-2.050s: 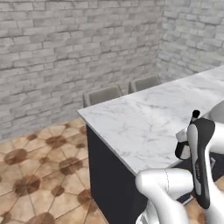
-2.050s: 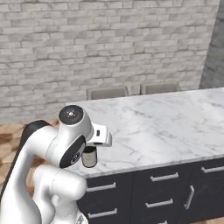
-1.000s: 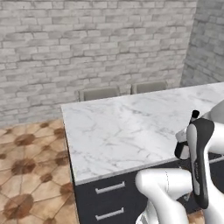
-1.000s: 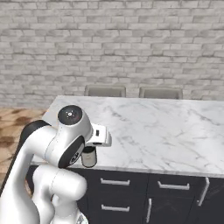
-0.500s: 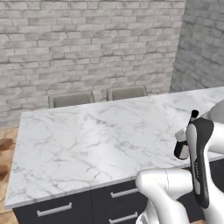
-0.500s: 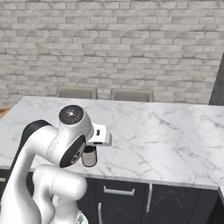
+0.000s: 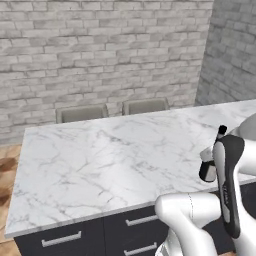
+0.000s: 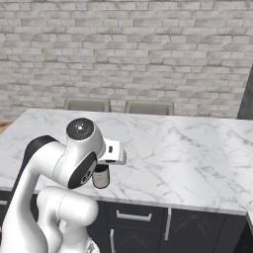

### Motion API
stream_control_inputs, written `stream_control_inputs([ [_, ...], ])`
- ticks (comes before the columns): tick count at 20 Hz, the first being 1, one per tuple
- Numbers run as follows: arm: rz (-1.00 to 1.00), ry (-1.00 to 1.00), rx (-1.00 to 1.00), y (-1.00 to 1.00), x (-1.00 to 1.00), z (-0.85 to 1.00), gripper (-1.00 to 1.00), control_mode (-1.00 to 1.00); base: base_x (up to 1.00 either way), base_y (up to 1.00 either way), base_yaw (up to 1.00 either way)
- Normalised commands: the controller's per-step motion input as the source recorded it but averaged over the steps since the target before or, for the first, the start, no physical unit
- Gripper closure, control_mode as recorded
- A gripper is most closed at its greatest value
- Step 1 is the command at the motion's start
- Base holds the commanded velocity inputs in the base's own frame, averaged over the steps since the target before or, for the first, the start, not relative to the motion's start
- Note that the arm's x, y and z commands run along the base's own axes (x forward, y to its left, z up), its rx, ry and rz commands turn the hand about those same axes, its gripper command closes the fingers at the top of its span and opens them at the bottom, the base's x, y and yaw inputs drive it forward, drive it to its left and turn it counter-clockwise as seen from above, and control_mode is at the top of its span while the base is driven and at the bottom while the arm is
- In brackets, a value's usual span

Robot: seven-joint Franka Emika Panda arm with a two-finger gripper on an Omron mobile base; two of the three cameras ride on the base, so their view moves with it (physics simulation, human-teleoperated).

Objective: Move the drinks to the dining counter.

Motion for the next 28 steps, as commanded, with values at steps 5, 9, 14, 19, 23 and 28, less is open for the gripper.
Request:
stream_control_inputs([
  [5,0.00,0.00,0.00,0.00,0.00,0.00,1.00,1.00,0.00,0.00,0.00],
  [9,0.00,0.00,0.00,0.00,0.00,0.00,1.00,1.00,0.00,0.00,0.00],
  [14,0.00,0.09,0.00,0.01,0.16,0.00,1.00,-1.00,0.00,0.00,0.00],
  [19,0.00,0.36,-0.03,0.00,0.67,0.13,1.00,-1.00,0.00,0.00,0.00],
  [23,0.00,0.27,0.00,-0.08,0.91,0.03,1.00,-1.00,0.00,0.00,0.00],
  [28,0.00,-0.06,0.00,-0.27,1.00,-0.41,1.00,-1.00,0.00,0.00,0.00],
])
